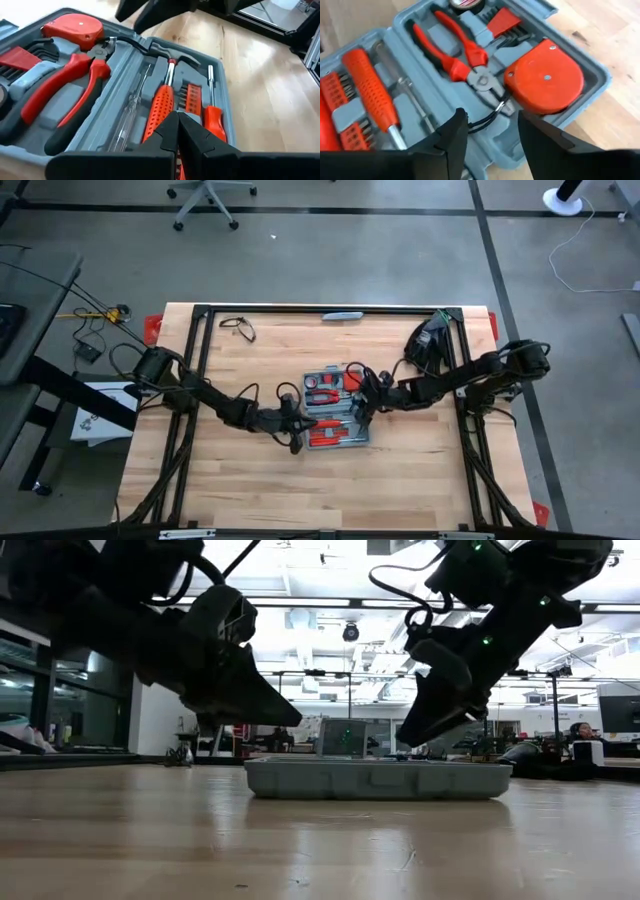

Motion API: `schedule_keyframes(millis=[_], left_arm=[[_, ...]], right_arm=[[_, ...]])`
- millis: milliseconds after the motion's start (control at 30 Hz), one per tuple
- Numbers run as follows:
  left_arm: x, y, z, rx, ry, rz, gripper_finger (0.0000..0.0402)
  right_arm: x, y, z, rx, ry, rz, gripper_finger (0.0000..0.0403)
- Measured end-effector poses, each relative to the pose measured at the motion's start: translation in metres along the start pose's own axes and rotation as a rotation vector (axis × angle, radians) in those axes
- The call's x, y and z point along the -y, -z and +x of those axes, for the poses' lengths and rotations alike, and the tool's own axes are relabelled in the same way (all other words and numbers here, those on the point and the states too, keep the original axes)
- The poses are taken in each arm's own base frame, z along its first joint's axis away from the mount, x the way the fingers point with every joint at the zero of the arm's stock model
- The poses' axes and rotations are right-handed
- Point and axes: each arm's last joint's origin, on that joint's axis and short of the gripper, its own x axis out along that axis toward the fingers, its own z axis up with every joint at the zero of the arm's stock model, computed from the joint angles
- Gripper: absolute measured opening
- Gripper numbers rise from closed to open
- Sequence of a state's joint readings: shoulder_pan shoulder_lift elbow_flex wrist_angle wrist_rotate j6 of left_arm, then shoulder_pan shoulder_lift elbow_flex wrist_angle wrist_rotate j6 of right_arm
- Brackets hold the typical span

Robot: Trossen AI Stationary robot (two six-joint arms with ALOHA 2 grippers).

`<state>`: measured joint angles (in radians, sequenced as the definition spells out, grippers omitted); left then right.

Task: Prefit tool cases
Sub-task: Remove the orange tape measure from the gray tool case

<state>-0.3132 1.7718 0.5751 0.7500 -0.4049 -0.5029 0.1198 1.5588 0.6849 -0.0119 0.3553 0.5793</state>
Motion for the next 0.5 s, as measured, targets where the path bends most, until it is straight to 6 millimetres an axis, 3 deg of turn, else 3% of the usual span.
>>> schedule_keyframes(millis=[200, 500], left_arm=[[-0.002, 0.0, 0.001, -0.003, -0.009, 0.009, 0.0], [-0.003, 0.001, 0.001, -0.021, -0.018, 0.016, 0.0]], right_arm=[[0.002, -0.002, 0.006, 0.015, 0.002, 0.014, 0.0169], [-0.001, 0.016, 0.041, -0.011, 0.051, 0.037, 0.017]])
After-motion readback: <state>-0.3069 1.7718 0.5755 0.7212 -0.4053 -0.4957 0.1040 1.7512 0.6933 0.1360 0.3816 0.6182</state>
